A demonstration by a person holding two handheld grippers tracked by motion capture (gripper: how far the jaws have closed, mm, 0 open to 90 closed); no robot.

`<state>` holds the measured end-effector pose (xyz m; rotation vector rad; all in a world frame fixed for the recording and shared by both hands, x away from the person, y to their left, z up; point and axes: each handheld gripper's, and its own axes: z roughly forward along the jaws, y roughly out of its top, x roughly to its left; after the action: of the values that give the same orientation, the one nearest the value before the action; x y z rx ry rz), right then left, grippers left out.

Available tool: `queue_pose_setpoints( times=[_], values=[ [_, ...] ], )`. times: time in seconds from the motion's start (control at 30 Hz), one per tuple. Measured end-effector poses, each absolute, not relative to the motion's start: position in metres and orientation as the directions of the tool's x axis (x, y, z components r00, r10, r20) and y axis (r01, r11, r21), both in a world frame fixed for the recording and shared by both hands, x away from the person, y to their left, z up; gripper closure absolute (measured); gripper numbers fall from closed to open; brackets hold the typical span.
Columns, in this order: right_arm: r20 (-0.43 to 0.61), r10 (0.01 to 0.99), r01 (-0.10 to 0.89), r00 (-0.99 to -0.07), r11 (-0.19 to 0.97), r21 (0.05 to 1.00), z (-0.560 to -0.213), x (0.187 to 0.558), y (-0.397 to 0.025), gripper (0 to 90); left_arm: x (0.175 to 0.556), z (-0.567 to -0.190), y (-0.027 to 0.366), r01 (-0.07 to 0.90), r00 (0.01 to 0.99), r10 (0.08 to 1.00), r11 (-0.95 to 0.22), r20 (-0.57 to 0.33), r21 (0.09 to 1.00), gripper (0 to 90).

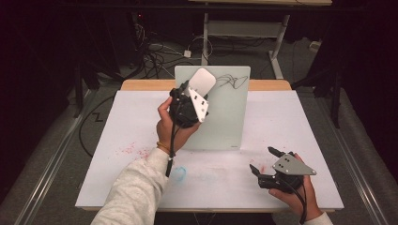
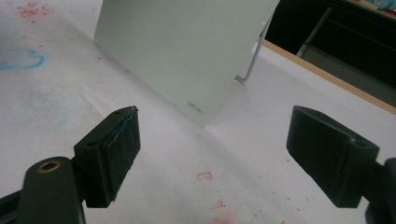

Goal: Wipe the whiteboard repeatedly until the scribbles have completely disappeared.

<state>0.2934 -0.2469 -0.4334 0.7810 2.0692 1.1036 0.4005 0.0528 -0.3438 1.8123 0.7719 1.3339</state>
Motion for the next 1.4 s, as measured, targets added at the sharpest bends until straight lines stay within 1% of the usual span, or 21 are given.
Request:
queue_pose_setpoints(
  times=[0.13, 0.27, 0.33, 0.43, 0.47, 0.6, 0.73, 0.83, 0.97, 1.2, 1.3, 1.33, 1.4],
  values=[
    [-0.268, 0.748, 0.194, -0.608, 0.467, 0.863, -0.433, 0.293, -0.245, 18.3, 0.392, -0.365, 0.044, 0.039, 0.273, 0.781, -0.592, 0.562, 0.805, 29.1],
    [-0.27, 0.744, 0.197, -0.611, 0.473, 0.859, -0.434, 0.293, -0.244, 18.4, 0.384, -0.388, 0.026, 0.03, 0.297, 0.739, -0.64, 0.605, 0.768, 29.1],
    [-0.272, 0.743, 0.197, -0.612, 0.476, 0.857, -0.435, 0.293, -0.244, 18.4, 0.382, -0.392, 0.018, 0.024, 0.314, 0.721, -0.657, 0.618, 0.754, 29.1],
    [-0.272, 0.742, 0.194, -0.613, 0.475, 0.858, -0.435, 0.293, -0.244, 18.4, 0.385, -0.386, 0.011, 0.011, 0.325, 0.71, -0.664, 0.625, 0.748, 29.1],
    [-0.27, 0.742, 0.195, -0.614, 0.474, 0.859, -0.435, 0.293, -0.244, 18.4, 0.388, -0.377, 0.008, 0.005, 0.33, 0.712, -0.658, 0.62, 0.753, 29.1],
    [-0.268, 0.744, 0.197, -0.612, 0.472, 0.859, -0.435, 0.293, -0.245, 18.5, 0.394, -0.362, 0.003, -0.008, 0.322, 0.712, -0.658, 0.625, 0.753, 29.1],
    [-0.272, 0.738, 0.194, -0.617, 0.478, 0.857, -0.435, 0.293, -0.245, 18.6, 0.401, -0.344, -0.001, -0.02, 0.309, 0.735, -0.63, 0.604, 0.777, 29.1],
    [-0.274, 0.74, 0.196, -0.614, 0.479, 0.856, -0.435, 0.293, -0.246, 18.6, 0.404, -0.339, -0.007, -0.023, 0.3, 0.739, -0.626, 0.603, 0.78, 29.1],
    [-0.272, 0.74, 0.194, -0.616, 0.477, 0.857, -0.435, 0.294, -0.246, 18.5, 0.403, -0.341, -0.018, -0.034, 0.297, 0.726, -0.641, 0.62, 0.767, 29.1],
    [-0.267, 0.756, 0.199, -0.597, 0.462, 0.864, -0.435, 0.295, -0.249, 18.4, 0.4, -0.35, -0.036, -0.048, 0.33, 0.696, -0.662, 0.637, 0.748, 29.1],
    [-0.268, 0.756, 0.199, -0.597, 0.463, 0.864, -0.435, 0.295, -0.249, 18.4, 0.398, -0.356, -0.043, -0.065, 0.336, 0.668, -0.686, 0.663, 0.724, 29.1],
    [-0.266, 0.755, 0.199, -0.599, 0.462, 0.864, -0.435, 0.295, -0.249, 18.4, 0.396, -0.36, -0.046, -0.055, 0.354, 0.668, -0.684, 0.655, 0.727, 29.1],
    [-0.268, 0.753, 0.2, -0.6, 0.466, 0.862, -0.435, 0.295, -0.249, 18.5, 0.393, -0.366, -0.051, -0.06, 0.368, 0.642, -0.706, 0.673, 0.706, 29.1]
  ],
)
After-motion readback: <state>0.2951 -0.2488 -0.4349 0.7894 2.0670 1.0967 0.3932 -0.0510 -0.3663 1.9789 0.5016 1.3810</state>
